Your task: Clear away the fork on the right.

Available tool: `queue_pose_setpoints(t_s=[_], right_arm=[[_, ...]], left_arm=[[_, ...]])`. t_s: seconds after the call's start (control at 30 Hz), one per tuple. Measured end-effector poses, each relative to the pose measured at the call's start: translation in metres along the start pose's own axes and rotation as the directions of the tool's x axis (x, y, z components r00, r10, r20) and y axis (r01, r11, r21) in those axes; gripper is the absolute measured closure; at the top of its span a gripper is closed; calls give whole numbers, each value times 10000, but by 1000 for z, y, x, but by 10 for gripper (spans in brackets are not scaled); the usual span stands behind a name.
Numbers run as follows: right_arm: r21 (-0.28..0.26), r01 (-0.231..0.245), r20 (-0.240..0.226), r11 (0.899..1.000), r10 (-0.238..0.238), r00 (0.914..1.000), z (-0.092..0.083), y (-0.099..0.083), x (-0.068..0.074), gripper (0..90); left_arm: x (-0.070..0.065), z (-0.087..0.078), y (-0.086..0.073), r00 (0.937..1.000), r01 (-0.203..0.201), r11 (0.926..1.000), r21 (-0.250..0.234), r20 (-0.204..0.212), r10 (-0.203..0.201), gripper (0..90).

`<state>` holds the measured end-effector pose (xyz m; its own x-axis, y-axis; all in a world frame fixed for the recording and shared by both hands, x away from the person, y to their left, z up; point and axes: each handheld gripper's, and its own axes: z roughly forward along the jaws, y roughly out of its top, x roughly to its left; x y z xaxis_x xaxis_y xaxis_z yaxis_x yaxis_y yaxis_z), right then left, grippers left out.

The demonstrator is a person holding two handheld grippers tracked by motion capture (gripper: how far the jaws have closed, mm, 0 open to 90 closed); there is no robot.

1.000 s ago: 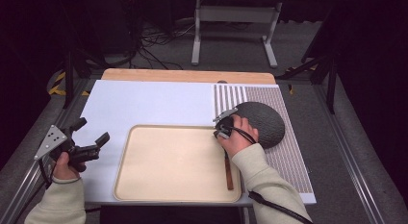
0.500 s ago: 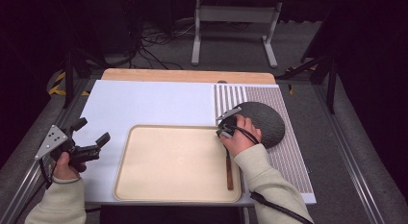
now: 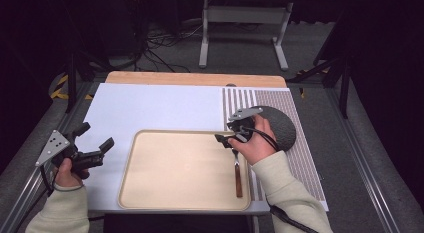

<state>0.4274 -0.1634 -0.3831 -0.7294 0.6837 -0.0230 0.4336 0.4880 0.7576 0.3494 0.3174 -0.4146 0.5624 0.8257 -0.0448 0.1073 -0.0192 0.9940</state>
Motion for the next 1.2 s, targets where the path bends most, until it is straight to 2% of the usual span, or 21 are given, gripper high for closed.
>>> queue_pose_setpoints(t_s=[0.2,0.5,0.77,0.8,0.9,1.07,1.2], right_arm=[[-634,304,-90,9975,-310,9995,-21,3,1,204],[-1328,116,-307,9911,-158,9994,-56,-11,-11,201],[-2178,137,-380,9759,-225,9990,-78,-29,-18,173],[-2187,11,-373,9758,-95,9993,-82,-35,-20,169],[-2332,-35,-373,9724,-53,9993,-86,-42,-24,158],[-3052,-68,-555,9523,-106,9984,-90,-61,-29,144],[-3189,-243,-580,9475,61,9983,-89,-72,-32,142]], left_arm=[[0,-2,1,10000,-16,10000,-18,-12,16,0],[0,-2,1,10000,-22,10000,-17,-15,22,0],[1,-3,1,10000,-37,10000,-35,-55,37,0],[1,-3,1,10000,-28,10000,-34,-76,28,0],[2,-3,0,10000,-5,10000,-26,-82,4,0],[2,-2,0,10000,-8,10000,-55,-91,7,0],[2,-2,-1,9998,-125,9999,25,-123,125,0]])
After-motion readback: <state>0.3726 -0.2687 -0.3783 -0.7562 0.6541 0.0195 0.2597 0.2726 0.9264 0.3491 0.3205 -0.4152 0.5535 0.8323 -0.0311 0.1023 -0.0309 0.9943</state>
